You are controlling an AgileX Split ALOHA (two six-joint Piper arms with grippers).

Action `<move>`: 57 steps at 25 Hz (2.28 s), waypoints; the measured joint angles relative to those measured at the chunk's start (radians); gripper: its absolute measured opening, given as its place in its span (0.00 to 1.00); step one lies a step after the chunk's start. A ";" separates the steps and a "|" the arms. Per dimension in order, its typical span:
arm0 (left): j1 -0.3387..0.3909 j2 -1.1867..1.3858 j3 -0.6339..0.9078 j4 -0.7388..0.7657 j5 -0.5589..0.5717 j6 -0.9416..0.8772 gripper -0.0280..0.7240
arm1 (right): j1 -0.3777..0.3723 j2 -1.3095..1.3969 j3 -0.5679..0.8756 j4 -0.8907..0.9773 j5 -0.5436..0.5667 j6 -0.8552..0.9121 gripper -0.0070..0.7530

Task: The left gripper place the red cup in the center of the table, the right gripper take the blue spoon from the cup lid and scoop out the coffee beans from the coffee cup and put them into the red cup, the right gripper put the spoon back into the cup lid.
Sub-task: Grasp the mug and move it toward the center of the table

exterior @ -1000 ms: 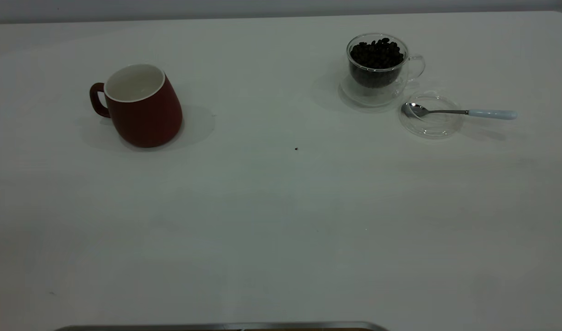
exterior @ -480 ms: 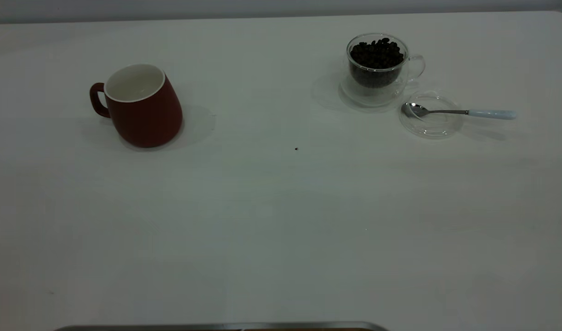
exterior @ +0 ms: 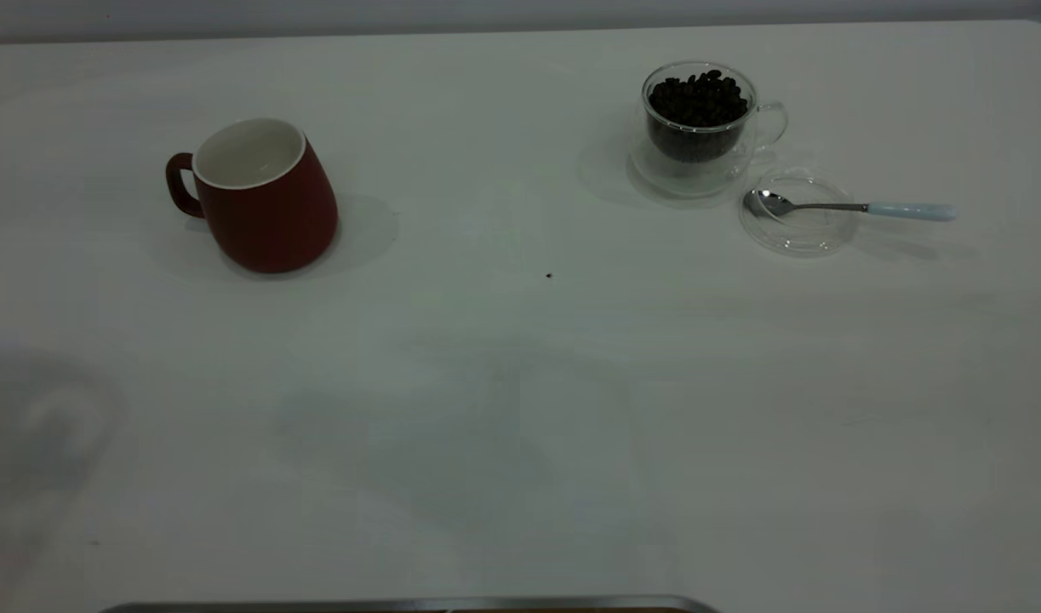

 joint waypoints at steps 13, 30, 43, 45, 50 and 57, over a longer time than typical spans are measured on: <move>-0.019 0.658 -0.409 -0.124 -0.095 0.177 0.82 | 0.000 0.000 0.000 0.000 0.000 0.005 0.61; -0.119 1.026 -0.720 -0.132 -0.097 0.214 0.82 | 0.000 0.000 0.000 0.000 0.001 0.000 0.61; -0.152 1.115 -0.749 -0.129 -0.139 0.252 0.62 | 0.000 0.000 0.000 0.000 0.002 0.000 0.61; -0.152 1.115 -0.749 -0.128 -0.142 0.253 0.52 | 0.000 0.000 0.000 0.000 0.002 0.000 0.61; -0.152 1.115 -0.750 -0.122 -0.147 0.256 0.30 | 0.000 0.000 0.000 0.000 0.002 0.000 0.61; -0.153 1.115 -0.750 -0.117 -0.149 0.261 0.21 | 0.000 0.000 0.000 0.000 0.002 0.000 0.61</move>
